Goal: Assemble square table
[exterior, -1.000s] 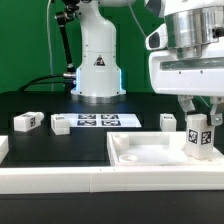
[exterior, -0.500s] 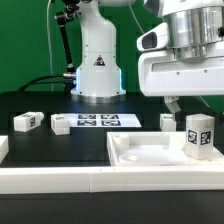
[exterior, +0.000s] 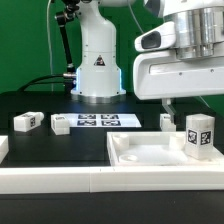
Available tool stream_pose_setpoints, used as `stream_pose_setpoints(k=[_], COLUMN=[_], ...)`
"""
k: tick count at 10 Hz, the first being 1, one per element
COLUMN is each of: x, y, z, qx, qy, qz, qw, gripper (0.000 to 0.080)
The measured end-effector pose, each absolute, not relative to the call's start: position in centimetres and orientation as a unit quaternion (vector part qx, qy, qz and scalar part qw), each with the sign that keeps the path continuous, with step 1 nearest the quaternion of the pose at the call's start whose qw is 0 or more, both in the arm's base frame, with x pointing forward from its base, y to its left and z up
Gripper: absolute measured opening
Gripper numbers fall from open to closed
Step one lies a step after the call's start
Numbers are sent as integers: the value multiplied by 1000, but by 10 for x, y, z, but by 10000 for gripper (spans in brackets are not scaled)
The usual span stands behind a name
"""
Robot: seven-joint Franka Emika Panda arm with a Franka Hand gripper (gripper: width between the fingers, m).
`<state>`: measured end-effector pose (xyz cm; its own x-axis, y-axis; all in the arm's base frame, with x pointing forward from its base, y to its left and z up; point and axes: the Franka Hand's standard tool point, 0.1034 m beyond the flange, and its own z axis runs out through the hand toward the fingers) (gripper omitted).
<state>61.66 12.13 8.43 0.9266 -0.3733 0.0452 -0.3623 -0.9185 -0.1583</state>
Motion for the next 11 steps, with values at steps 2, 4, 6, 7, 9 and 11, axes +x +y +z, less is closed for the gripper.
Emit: stream_pose_setpoints(k=[2, 4, 6, 7, 9, 11], x=[617, 617, 618, 618, 618, 618], y=[122, 121, 117, 117, 116, 116], z=[84, 84, 84, 84, 84, 84], qx=[-993, -997, -995, -991, -987, -987], qy=[91, 26, -76, -111, -149, -147], qz=[-46, -49, -55, -57, -58, -58], qw=[59, 55, 44, 39, 37, 37], gripper=[649, 649, 649, 649, 649, 543])
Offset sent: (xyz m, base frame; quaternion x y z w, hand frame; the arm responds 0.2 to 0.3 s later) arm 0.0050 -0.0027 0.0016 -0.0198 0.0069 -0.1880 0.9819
